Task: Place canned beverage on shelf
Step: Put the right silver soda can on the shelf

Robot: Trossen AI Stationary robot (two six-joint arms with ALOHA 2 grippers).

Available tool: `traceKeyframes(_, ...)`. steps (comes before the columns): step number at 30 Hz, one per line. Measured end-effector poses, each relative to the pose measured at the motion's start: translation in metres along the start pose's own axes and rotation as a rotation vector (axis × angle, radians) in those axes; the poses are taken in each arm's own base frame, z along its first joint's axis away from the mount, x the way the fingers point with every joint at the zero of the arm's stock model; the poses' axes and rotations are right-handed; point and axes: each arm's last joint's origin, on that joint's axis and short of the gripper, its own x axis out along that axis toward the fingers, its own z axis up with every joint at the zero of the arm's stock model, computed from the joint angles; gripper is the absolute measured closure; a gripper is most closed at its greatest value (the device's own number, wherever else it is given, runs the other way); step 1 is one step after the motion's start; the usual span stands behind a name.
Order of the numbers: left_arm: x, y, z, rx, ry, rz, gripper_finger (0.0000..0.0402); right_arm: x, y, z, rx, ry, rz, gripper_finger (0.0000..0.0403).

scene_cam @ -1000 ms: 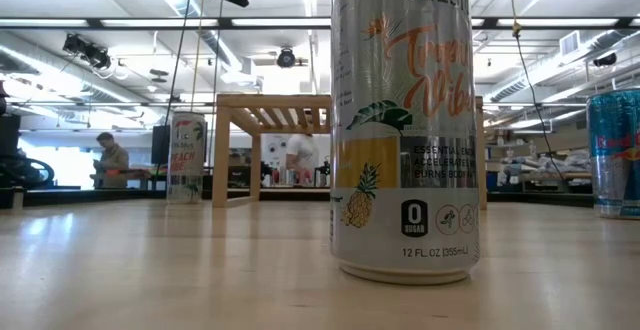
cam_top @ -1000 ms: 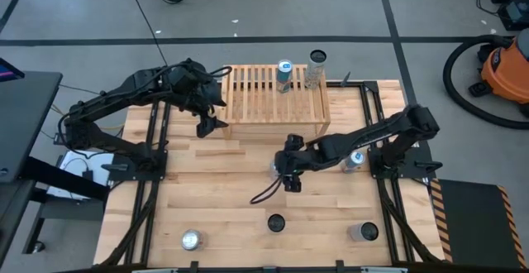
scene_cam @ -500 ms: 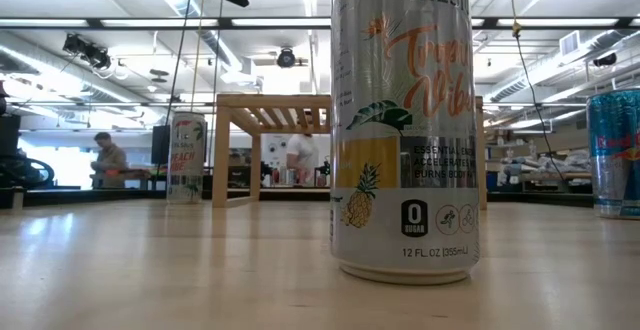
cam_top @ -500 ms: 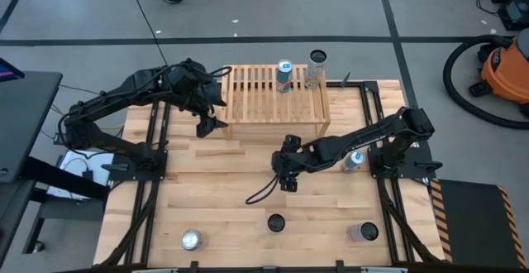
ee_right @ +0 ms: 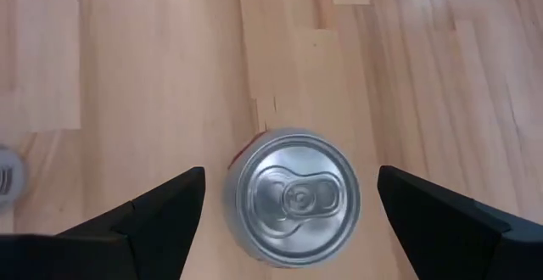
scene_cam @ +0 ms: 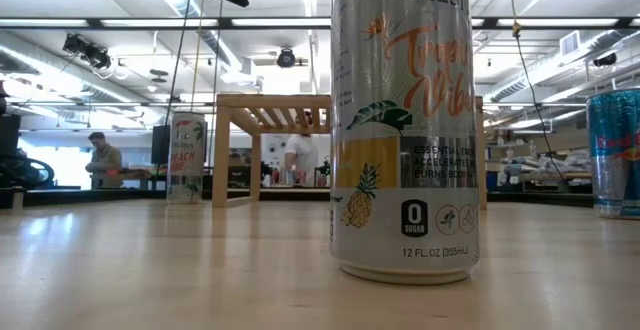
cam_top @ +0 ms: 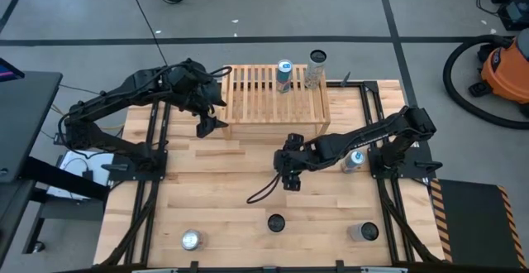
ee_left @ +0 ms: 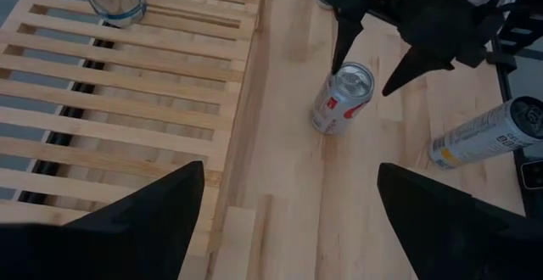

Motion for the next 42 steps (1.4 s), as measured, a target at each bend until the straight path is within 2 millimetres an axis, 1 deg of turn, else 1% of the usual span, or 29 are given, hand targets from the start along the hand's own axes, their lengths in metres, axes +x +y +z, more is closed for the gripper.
traceKeyframes(6, 0.000, 0.000, 0.000, 0.000, 0.000, 0.000, 0.0047, 0.001, -0.004, -0.003, -0.004, 0.025, -0.043, 0.0043)
traceKeyframes(12, 0.000, 0.000, 0.000, 0.000, 0.000, 0.000, 0.0047, 0.004, -0.010, -0.002, 0.046, 0.035, -0.019, 0.0043)
traceKeyframes(17, 0.000, 0.000, 0.000, 0.000, 0.000, 0.000, 0.0047, 0.011, -0.014, -0.008, 0.098, 0.076, 0.045, 0.0043)
traceKeyframes(19, 0.000, 0.000, 0.000, 0.001, 0.000, 0.000, 0.0047, 0.014, -0.015, -0.010, 0.103, 0.075, 0.045, 0.0043)
traceKeyframes(26, 0.000, 0.000, 0.000, 0.000, 0.000, 0.000, 0.0047, 0.016, -0.013, -0.006, 0.115, 0.025, 0.059, 0.0043)
traceKeyframes(37, 0.000, 0.000, 0.000, 0.001, 0.000, 0.000, 0.0047, 0.018, -0.013, -0.006, 0.114, 0.037, 0.072, 0.0043)
traceKeyframes(42, 0.000, 0.000, 0.000, 0.001, 0.000, 0.000, 0.0047, 0.018, -0.013, -0.006, 0.114, 0.037, 0.075, 0.0053)
